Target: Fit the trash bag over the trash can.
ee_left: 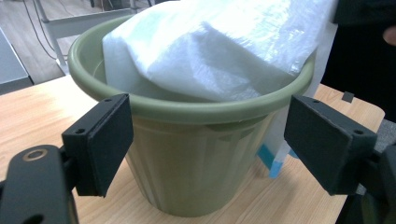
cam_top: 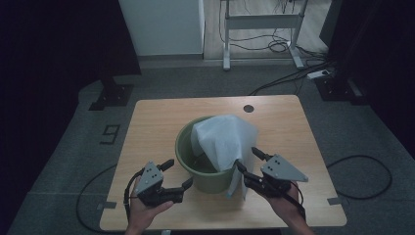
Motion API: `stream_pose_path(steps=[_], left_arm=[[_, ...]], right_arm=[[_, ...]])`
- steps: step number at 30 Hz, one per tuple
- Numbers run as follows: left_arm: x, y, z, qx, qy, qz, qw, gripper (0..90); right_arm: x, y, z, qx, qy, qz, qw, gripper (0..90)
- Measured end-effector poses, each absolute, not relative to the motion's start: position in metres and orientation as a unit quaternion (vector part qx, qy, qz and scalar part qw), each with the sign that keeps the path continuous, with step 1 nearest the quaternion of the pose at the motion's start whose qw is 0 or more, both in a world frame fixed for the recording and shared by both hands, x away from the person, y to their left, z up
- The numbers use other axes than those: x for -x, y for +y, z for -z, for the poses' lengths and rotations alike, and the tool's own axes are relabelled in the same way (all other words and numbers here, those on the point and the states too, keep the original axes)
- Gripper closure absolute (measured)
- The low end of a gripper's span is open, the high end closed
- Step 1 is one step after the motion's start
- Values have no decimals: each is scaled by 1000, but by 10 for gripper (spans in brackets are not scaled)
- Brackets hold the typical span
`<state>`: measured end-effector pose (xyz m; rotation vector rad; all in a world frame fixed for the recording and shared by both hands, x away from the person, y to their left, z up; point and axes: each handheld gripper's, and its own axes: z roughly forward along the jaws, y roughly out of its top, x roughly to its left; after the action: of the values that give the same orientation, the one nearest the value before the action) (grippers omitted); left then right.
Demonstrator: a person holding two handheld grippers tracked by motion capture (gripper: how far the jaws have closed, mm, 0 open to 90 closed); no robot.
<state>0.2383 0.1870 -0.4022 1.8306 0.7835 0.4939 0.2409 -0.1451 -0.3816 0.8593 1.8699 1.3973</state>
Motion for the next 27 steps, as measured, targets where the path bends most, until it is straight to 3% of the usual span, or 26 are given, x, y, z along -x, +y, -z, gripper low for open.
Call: stream_pose_path(steps=[7, 22, 25, 27], left_arm=[[-241, 192, 410, -762, 337, -202, 515, 159], [-242, 191, 411, -763, 338, -201, 514, 159], [-242, 194, 412, -762, 339, -201, 514, 160], [-242, 195, 412, -761, 341, -200, 515, 159]], right_arm=[[-225, -162, 414, -364, 694, -544, 300, 280], [-245, -153, 475, -425, 695, -514, 270, 259], [-250, -150, 482, -434, 694, -507, 271, 319], [-252, -150, 484, -435, 694, -504, 274, 445]])
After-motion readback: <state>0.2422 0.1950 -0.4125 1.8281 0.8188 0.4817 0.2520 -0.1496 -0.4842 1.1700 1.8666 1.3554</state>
